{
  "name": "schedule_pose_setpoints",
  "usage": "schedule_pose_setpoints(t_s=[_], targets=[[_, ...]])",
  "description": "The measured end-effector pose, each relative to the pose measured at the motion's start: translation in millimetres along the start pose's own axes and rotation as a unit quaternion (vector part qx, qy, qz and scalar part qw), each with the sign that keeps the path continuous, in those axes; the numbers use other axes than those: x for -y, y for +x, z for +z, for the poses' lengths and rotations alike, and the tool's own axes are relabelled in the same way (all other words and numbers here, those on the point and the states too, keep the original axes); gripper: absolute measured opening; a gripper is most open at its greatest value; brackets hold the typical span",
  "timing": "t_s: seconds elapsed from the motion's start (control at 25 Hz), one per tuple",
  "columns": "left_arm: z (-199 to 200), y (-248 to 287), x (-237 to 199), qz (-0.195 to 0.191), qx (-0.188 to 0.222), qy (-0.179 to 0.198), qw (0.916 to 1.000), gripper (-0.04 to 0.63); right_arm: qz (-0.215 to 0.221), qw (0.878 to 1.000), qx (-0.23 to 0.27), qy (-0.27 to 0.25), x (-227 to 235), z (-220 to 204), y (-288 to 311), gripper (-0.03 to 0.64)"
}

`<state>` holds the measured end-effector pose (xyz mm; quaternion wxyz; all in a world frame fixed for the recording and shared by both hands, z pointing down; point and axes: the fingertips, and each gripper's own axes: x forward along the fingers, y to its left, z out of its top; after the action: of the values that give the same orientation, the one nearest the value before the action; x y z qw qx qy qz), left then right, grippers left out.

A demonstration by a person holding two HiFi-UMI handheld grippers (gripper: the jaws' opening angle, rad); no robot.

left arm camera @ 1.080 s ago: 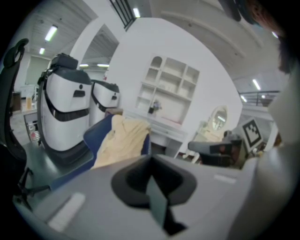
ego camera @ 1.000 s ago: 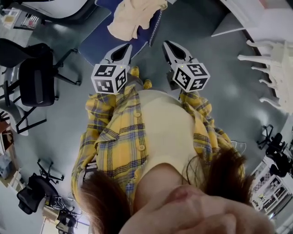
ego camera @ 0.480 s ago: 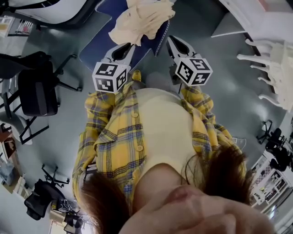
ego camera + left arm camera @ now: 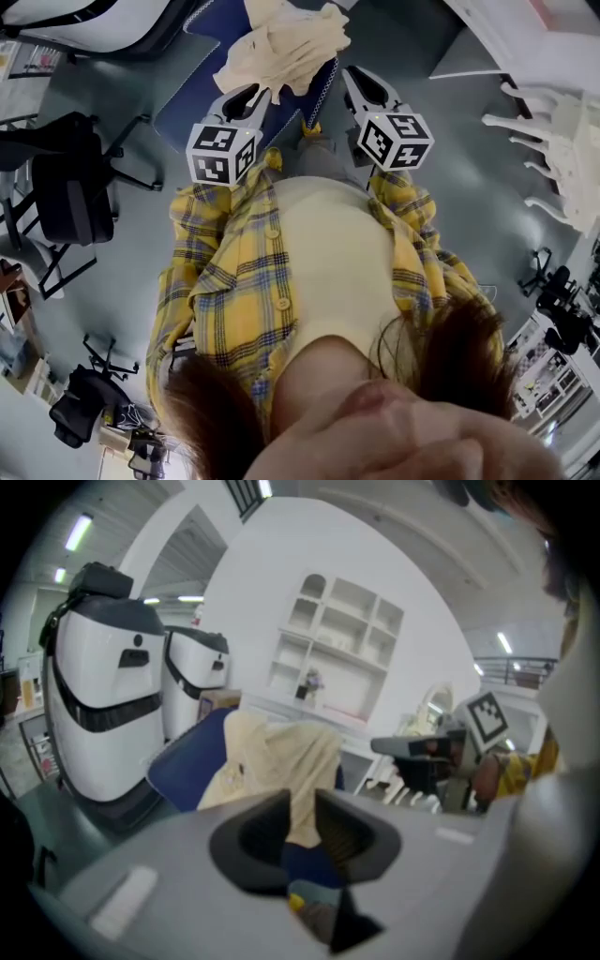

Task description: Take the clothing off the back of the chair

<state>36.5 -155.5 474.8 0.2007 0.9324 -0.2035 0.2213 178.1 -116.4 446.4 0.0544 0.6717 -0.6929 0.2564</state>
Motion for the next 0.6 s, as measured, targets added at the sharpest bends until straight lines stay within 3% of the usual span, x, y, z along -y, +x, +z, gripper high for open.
schedule_pose_setpoints(t_s=[0.28, 0.6], targets=[[23, 32, -10, 0.041, 0.012, -0.025, 0.9988, 0.08, 0.033, 0.999, -0.033, -0.026, 38, 11, 24, 0.017], [33, 49, -25, 0.085, 0.017, -0.043, 0.9953, 0.08, 0.108, 0.991, -0.064, -0.036, 52, 13, 53, 0.028]])
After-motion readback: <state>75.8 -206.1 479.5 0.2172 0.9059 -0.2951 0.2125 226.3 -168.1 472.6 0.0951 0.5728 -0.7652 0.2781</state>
